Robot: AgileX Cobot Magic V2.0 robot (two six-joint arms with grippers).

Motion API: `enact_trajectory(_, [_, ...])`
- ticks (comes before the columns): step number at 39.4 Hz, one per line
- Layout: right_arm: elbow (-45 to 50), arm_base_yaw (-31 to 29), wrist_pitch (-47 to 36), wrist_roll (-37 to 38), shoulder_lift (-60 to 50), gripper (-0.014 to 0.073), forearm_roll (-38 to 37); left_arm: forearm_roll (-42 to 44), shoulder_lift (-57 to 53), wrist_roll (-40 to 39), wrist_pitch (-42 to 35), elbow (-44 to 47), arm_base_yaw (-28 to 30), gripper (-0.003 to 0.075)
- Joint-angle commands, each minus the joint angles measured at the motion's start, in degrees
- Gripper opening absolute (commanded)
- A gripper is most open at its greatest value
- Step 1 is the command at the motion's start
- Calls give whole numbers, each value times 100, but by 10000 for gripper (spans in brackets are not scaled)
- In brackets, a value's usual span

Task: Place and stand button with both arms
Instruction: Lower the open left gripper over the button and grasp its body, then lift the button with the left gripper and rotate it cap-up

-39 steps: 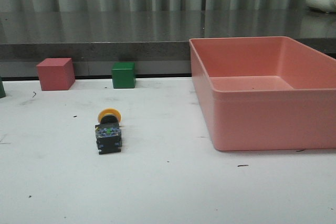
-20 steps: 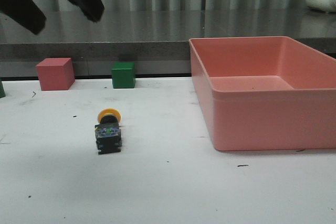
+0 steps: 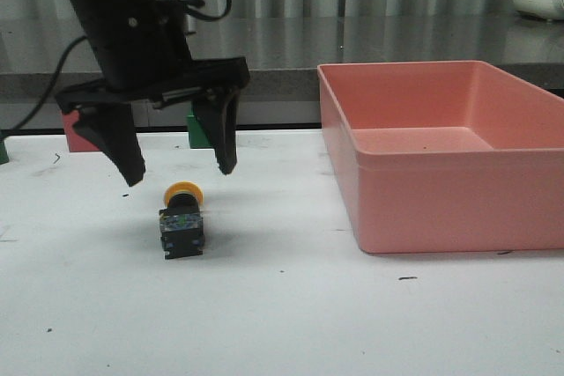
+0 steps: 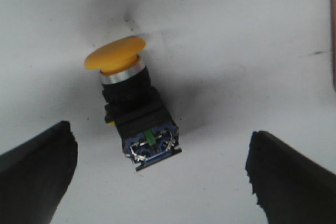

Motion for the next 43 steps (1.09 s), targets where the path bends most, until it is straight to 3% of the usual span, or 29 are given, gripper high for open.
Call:
enact_trajectory(1, [-155,-2,-497,-63,53,-61,-44,-58,42,-201,196,-434,65,616])
enact_trajectory(17, [-155,-2,-497,-63,53,-61,-44,-82,691,-235,159,-743,193,603])
enact_trajectory(20, [-155,-2,-497,-63,53,-61,-44,-82,711,-235,118,-743,193,552])
enact_trajectory(30, [-155,-2,-497,-63,53,-61,-44,-72,711,-201,-109,-743,181,277])
enact_trajectory(37, [-155,-2,-497,-63,53,-61,-44,151,711,-113,-45,-743,181,199])
enact_trajectory(43, [-155,-2,-497,-63,53,-61,-44,287,478,-10,-225,-731,95,187])
